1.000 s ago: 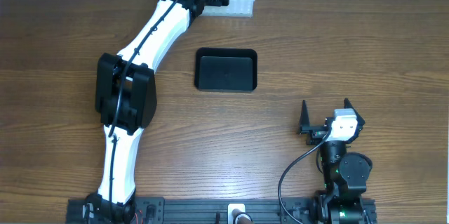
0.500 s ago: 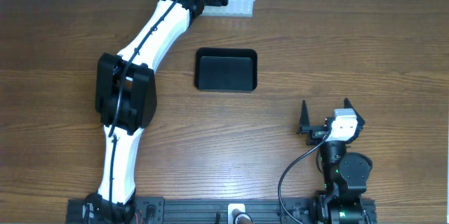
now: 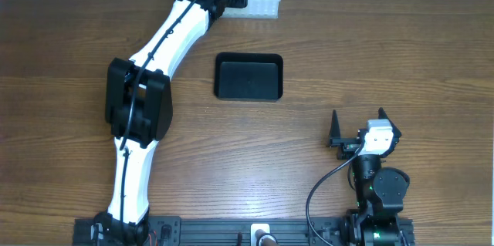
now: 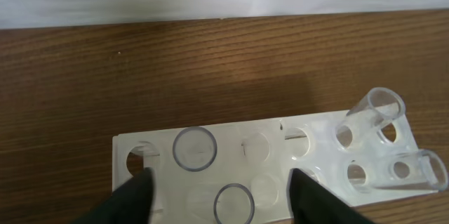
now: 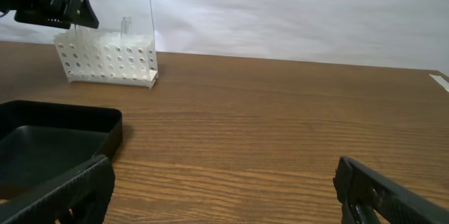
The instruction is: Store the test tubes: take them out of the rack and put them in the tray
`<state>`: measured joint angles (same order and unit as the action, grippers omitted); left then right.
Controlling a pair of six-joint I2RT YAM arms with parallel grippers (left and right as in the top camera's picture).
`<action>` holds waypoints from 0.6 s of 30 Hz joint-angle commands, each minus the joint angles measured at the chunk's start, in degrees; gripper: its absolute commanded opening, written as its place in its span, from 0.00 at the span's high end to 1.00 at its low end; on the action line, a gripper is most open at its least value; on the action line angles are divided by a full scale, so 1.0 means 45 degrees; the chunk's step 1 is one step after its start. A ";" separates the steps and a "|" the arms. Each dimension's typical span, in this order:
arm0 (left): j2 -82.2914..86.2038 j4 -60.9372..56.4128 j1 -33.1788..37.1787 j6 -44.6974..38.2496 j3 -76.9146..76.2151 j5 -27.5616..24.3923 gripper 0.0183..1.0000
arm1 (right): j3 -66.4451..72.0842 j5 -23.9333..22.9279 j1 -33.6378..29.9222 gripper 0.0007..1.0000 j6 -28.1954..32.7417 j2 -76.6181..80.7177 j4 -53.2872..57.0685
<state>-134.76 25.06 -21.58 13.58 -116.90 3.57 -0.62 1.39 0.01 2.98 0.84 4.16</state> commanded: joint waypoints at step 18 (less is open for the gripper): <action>-0.0427 0.0010 0.0019 0.0044 -0.0316 -0.0063 0.86 | 0.0068 -0.0121 -0.0078 0.01 -0.0087 -0.0126 0.0053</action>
<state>-135.57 24.97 -21.52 13.52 -117.34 3.62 -0.62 1.39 0.01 2.98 0.84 4.16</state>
